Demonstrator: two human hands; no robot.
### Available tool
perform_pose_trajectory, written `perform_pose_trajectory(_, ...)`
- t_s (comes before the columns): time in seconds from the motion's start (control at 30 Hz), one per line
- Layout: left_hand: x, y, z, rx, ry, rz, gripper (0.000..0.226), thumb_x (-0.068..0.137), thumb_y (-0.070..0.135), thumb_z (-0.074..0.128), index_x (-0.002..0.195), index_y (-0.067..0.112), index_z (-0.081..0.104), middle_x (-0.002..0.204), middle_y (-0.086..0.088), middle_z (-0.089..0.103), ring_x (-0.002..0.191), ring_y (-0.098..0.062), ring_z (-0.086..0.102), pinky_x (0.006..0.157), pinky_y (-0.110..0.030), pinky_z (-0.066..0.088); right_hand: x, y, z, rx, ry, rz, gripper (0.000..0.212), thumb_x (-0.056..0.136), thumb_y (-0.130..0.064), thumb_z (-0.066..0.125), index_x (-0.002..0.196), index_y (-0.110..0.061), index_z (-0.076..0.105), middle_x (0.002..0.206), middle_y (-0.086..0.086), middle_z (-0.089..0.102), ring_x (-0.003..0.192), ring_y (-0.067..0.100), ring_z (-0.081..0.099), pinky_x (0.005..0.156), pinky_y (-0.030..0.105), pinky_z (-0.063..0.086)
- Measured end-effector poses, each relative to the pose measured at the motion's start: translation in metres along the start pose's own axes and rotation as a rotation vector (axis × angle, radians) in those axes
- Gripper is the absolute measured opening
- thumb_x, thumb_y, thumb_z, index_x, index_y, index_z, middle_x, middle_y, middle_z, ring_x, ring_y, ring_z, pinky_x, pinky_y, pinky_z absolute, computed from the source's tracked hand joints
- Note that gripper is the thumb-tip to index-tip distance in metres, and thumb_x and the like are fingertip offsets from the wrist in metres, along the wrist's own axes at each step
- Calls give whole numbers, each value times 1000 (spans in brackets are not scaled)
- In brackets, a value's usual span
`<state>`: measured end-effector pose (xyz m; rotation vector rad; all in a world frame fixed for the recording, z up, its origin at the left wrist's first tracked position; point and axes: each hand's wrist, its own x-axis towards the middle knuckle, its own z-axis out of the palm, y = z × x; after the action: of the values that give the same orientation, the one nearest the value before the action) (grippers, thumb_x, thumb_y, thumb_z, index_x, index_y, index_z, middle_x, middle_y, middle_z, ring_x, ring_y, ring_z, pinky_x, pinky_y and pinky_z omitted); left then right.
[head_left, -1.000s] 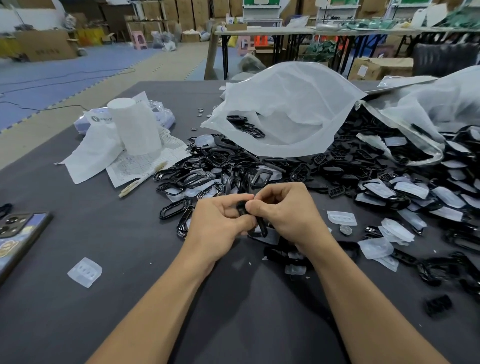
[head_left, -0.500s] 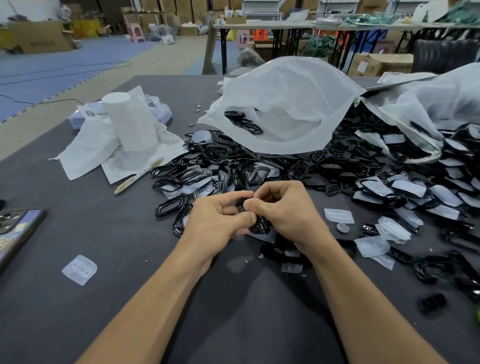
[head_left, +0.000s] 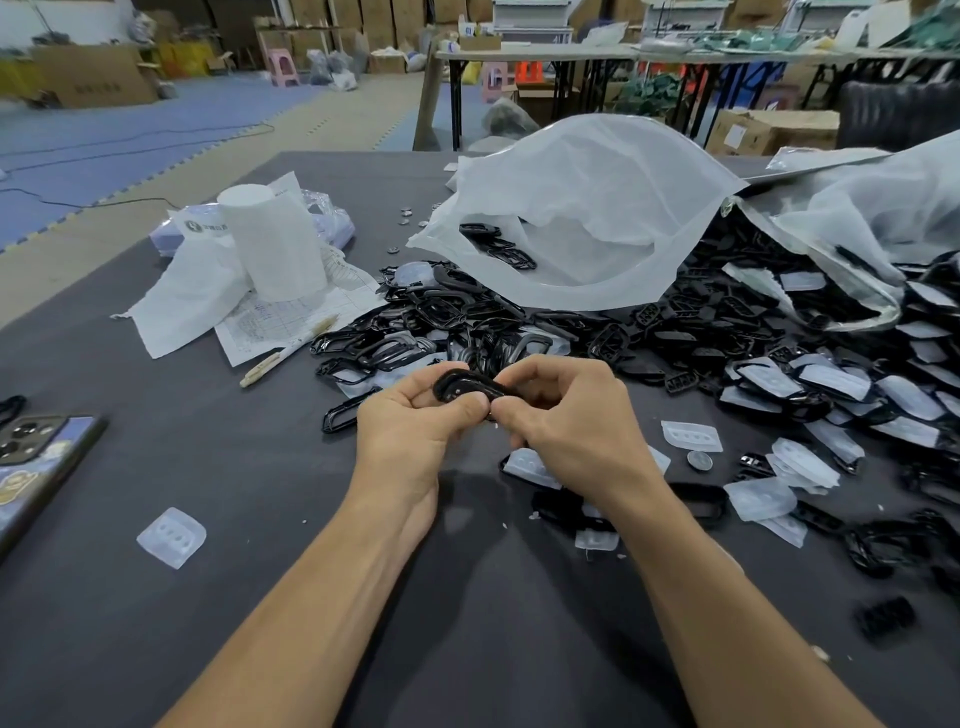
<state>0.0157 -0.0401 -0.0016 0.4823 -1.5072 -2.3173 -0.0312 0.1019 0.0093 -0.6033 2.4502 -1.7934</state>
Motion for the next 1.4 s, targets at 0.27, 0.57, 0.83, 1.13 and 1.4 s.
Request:
perform_pose_trajectory(0.27,6,6,-5,439,-142,90,32,81,-3,80,73,28,80,74,-13,76,66,-17,65,63,-29,54,0,5,-2,-12,176,-24,21,83,-5,75,83,-26,77,67,-6,72,61,13,69,64,30,57)
perform_pose_trajectory(0.57,1,5,-2,335,-143,6,18,87,-8,74,85,9,81,72,-13,77,55,-15,68,52,-20,54,1,5,5,110,224,5,15,86,-17,76,90,-31,78,69,-7,73,60,13,65,66,33,52)
perform_pose_trajectory(0.83,-2,4,-2,431,-273,96,27,87,-7,72,83,17,84,72,-12,77,59,-15,67,57,-21,54,1,5,4,212,136,124,19,65,-17,74,79,-28,79,69,3,75,59,15,63,66,40,55)
perform_pose_trajectory(1.13,-3,2,0,339,-220,-29,23,86,-12,71,82,8,82,73,-15,76,58,-19,71,53,-22,56,-1,4,5,167,115,140,14,81,-5,78,78,-19,77,65,-1,73,54,9,60,65,36,51)
perform_pose_trajectory(1.4,0,-1,4,273,-157,-66,31,91,-11,65,84,13,83,76,-10,78,61,-18,74,55,-23,58,-2,3,6,213,129,95,26,82,0,73,88,-25,78,73,2,77,54,16,66,57,31,53)
